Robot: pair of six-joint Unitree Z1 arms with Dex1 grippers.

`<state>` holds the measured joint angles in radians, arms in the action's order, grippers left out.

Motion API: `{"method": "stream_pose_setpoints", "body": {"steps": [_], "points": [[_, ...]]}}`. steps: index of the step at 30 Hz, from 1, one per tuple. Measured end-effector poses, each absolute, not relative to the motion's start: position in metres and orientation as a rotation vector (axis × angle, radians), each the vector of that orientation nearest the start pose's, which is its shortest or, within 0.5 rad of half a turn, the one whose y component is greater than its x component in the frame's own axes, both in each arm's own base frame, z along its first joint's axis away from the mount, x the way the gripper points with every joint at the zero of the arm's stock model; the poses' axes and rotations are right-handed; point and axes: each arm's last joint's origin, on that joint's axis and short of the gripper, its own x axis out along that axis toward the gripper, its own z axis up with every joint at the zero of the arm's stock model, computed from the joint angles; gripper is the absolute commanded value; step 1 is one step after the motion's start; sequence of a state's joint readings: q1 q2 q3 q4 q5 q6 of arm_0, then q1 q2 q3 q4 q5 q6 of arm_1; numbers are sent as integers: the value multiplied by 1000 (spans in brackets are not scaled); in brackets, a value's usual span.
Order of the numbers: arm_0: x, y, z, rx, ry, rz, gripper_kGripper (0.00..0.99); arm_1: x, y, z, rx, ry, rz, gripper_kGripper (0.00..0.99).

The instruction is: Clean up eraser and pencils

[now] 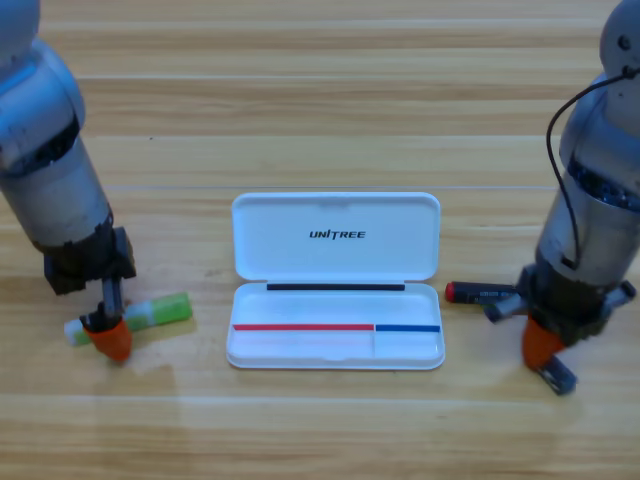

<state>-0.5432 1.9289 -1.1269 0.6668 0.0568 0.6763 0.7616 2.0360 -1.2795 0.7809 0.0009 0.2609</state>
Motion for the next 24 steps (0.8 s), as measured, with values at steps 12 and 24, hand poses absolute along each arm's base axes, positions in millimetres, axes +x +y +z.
{"method": "stream_pose_setpoints", "body": {"steps": [12, 24], "points": [[281, -166, 183, 964, 1238, -886, 658, 264, 298, 262, -908, 1170, 1182, 0], [281, -166, 182, 1009, 1191, -995, 0, 288, 349, 242, -1058, 1052, 1249, 0]]}}
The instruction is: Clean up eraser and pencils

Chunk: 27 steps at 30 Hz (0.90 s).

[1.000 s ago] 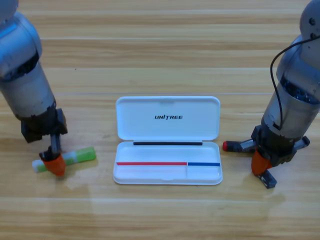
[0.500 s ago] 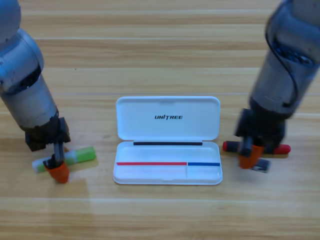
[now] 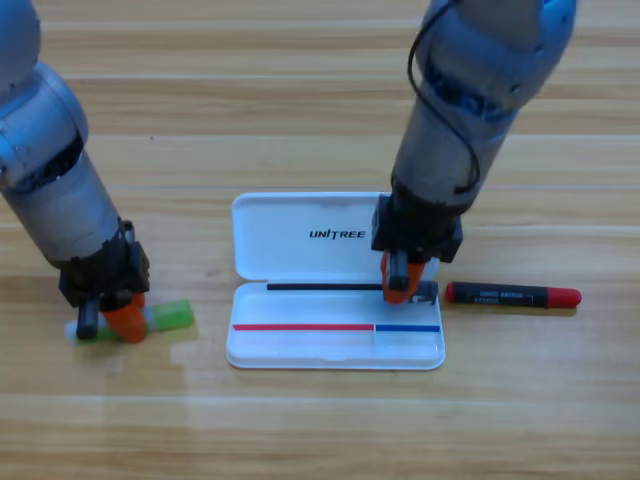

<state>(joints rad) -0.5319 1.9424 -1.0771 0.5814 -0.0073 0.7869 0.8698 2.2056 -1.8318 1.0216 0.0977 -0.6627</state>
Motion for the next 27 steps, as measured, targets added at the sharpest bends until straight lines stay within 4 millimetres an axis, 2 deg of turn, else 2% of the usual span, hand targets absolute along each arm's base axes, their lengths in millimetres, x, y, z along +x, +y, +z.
{"method": "stream_pose_setpoints", "body": {"steps": [7, 14, 17, 20, 27], "points": [[279, -160, 196, 1044, 1257, -988, 0, 289, 351, 230, -1068, 1089, 1254, 0], [270, -153, 257, 1053, 1154, -948, 0, 288, 351, 227, -1071, 1100, 1256, 0], [264, -149, 275, 1052, 1122, -937, 0, 288, 351, 227, -1071, 1100, 1256, 0], [260, -147, 281, 1054, 1118, -932, 0, 288, 351, 227, -1072, 1100, 1257, 0], [260, -147, 282, 1055, 1117, -931, 0, 285, 353, 227, -1065, 1099, 1270, 0]]}}
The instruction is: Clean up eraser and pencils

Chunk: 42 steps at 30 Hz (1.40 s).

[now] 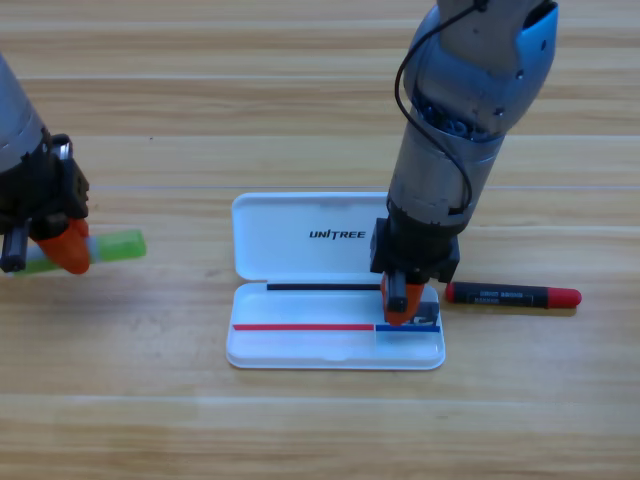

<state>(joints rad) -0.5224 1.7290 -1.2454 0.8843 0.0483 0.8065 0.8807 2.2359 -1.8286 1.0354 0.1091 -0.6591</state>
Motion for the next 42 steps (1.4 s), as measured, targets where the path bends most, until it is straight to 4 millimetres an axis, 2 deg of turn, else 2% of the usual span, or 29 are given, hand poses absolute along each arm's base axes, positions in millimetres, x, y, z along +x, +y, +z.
{"method": "stream_pose_setpoints", "body": {"steps": [10, 11, 13, 15, 16, 18, 20, 26, 31, 34, 36, 39, 42], "points": [[260, -147, 281, 1055, 1117, -931, 0, 281, 357, 225, -1071, 1102, 1278, 0], [260, -147, 281, 1055, 1117, -931, 0, 281, 357, 224, -1072, 1105, 1279, 37], [260, -147, 281, 1055, 1117, -931, 0, 280, 357, 223, -1072, 1108, 1279, 310], [260, -147, 281, 1055, 1120, -932, 0, 280, 356, 223, -1072, 1111, 1278, 624], [261, -147, 280, 1055, 1121, -932, 0, 280, 356, 222, -1072, 1113, 1278, 703], [262, -148, 278, 1056, 1128, -934, 0, 280, 355, 221, -1070, 1121, 1276, 727], [263, -149, 276, 1056, 1135, -936, 0, 279, 355, 219, -1057, 1139, 1263, 804], [266, -150, 270, 1058, 1155, -942, 0, 273, 348, 222, -1047, 1162, 1251, 839], [267, -151, 268, 1058, 1160, -944, 0, 259, 329, 255, -1042, 1111, 1245, 848], [267, -151, 268, 1058, 1160, -944, 0, 248, 309, 278, -1076, 1072, 1248, 848], [268, -152, 270, 1058, 1152, -941, 0, 245, 293, 286, -1117, 1064, 1210, 847], [275, -157, 283, 1055, 1098, -932, 0, 259, 275, 282, -1175, 1098, 1102, 847], [277, -169, 296, 1067, 1040, -941, 0, 283, 260, 268, -1210, 1139, 1039, 847]]}}
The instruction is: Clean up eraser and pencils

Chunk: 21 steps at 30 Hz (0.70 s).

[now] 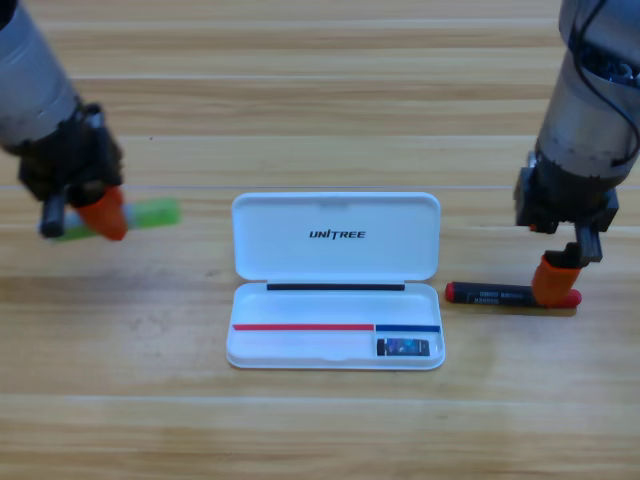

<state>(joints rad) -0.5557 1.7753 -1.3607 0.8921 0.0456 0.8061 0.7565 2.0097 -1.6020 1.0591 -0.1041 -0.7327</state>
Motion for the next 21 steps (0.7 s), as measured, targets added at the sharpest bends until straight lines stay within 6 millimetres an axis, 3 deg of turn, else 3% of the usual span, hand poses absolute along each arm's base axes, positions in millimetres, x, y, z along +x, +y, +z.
{"method": "stream_pose_setpoints", "body": {"steps": [3, 6, 11, 16, 18, 21], "points": [[277, -191, 303, 1090, 1021, -978, 0, 307, 252, 246, -1194, 1173, 1016, 847], [279, -223, 296, 1113, 1020, -1023, 0, 325, 253, 222, -1185, 1190, 1006, 839], [274, -270, 272, 1152, 1043, -1087, 0, 334, 254, 201, -1183, 1222, 1058, 811], [268, -299, 255, 1180, 1054, -1133, 0, 335, 258, 197, -1130, 1216, 1132, 790], [267, -304, 250, 1183, 1059, -1147, 0, 336, 259, 198, -1129, 1208, 1136, 638], [268, -311, 245, 1173, 1066, -1172, 0, 336, 259, 198, -1146, 1198, 1152, 321]]}}
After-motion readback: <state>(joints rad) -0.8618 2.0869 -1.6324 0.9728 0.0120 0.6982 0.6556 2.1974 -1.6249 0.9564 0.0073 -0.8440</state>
